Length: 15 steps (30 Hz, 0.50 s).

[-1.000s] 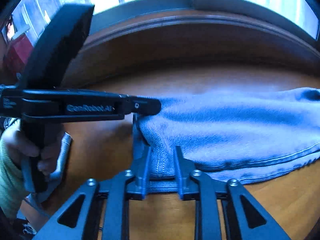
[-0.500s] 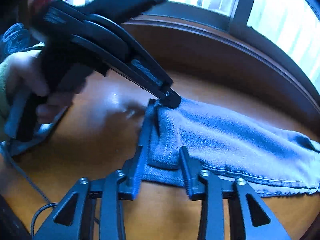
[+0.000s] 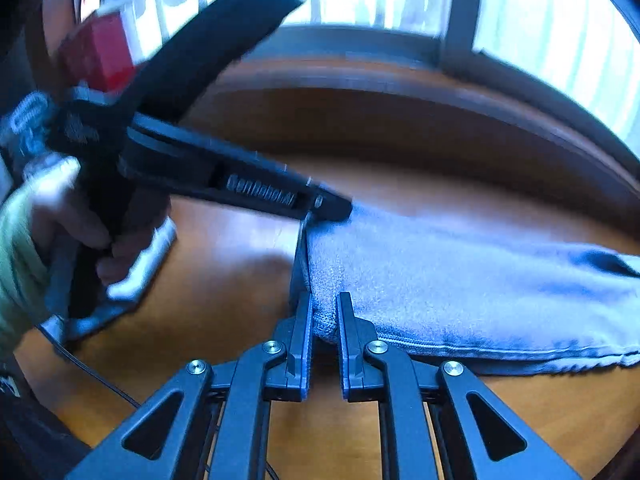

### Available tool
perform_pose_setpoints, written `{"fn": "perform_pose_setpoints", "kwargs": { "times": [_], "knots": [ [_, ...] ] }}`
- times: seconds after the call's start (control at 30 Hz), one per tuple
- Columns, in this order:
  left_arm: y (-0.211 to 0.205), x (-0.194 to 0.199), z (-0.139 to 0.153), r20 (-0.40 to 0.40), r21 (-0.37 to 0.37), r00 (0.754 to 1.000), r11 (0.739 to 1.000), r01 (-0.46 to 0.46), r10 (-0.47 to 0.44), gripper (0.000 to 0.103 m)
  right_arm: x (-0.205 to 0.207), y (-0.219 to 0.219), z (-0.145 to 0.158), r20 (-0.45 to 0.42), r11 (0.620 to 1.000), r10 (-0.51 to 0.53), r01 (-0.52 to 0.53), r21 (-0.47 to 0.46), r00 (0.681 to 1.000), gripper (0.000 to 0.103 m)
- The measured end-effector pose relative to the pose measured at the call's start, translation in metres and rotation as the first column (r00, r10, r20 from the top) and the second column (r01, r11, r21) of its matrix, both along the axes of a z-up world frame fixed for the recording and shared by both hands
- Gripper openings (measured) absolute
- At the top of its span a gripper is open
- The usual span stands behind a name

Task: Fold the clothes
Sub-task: 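Grasp the leg cuff with the right gripper while the left gripper grasps beside it, then open both grippers and release the sweatpants leg cuff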

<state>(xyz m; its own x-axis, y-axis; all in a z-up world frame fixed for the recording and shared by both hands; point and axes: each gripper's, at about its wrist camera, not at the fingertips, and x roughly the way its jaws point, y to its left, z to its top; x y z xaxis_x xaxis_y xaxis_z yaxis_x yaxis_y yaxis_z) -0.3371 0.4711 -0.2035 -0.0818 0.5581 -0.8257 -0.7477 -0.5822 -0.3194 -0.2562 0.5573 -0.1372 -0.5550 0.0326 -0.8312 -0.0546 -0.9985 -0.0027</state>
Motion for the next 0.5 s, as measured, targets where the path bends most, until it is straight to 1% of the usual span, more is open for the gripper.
{"fn": "perform_pose_setpoints", "kwargs": {
  "times": [0.07, 0.1, 0.2, 0.23, 0.27, 0.3, 0.33, 0.4, 0.47, 0.5],
  "knots": [
    [0.004, -0.001, -0.008, -0.008, -0.018, 1.0, 1.0, -0.001, 0.001, 0.008, -0.002, -0.008, -0.018, 0.025, 1.0, -0.002, 0.002, 0.012, 1.0, 0.012],
    [0.004, -0.002, -0.011, -0.012, -0.026, 1.0, 1.0, -0.001, 0.001, 0.008, -0.001, -0.01, -0.022, 0.019, 1.0, -0.006, 0.006, 0.015, 1.0, 0.015],
    [-0.001, -0.007, -0.016, -0.012, -0.035, 1.0, 0.999, -0.022, 0.022, 0.01, 0.005, -0.014, -0.022, 0.004, 1.0, -0.006, 0.006, -0.003, 1.0, 0.021],
    [-0.003, -0.009, -0.016, -0.007, -0.035, 0.999, 0.999, -0.034, 0.034, 0.014, 0.007, -0.016, -0.022, 0.004, 1.0, -0.001, 0.001, -0.005, 1.0, 0.022],
    [-0.006, -0.011, -0.017, -0.004, -0.036, 0.999, 0.998, -0.046, 0.046, 0.02, 0.009, -0.017, -0.021, 0.004, 1.0, 0.004, -0.004, -0.006, 1.0, 0.027],
    [-0.01, -0.012, -0.016, -0.015, -0.041, 0.998, 0.997, -0.063, 0.062, 0.024, 0.011, -0.018, -0.02, 0.0, 1.0, 0.012, -0.012, -0.015, 1.0, 0.032],
    [-0.015, -0.014, -0.015, -0.025, -0.046, 0.997, 0.996, -0.079, 0.078, 0.029, 0.014, -0.02, -0.017, -0.01, 0.999, 0.02, -0.021, -0.026, 1.0, 0.033],
    [-0.025, -0.016, -0.011, -0.035, -0.047, 0.993, 0.993, -0.111, 0.109, 0.029, 0.023, -0.021, -0.008, -0.047, 0.997, 0.043, -0.046, -0.062, 0.998, 0.033],
    [-0.034, -0.016, -0.006, -0.034, -0.038, 0.991, 0.99, -0.132, 0.131, 0.029, 0.032, -0.019, 0.003, -0.091, 0.998, 0.026, -0.032, -0.058, 0.995, 0.034],
    [-0.036, -0.015, -0.004, -0.026, -0.03, 0.991, 0.991, -0.13, 0.129, 0.029, 0.031, -0.019, 0.006, -0.098, 0.999, 0.013, -0.017, -0.045, 0.995, 0.035]
  ]
}}
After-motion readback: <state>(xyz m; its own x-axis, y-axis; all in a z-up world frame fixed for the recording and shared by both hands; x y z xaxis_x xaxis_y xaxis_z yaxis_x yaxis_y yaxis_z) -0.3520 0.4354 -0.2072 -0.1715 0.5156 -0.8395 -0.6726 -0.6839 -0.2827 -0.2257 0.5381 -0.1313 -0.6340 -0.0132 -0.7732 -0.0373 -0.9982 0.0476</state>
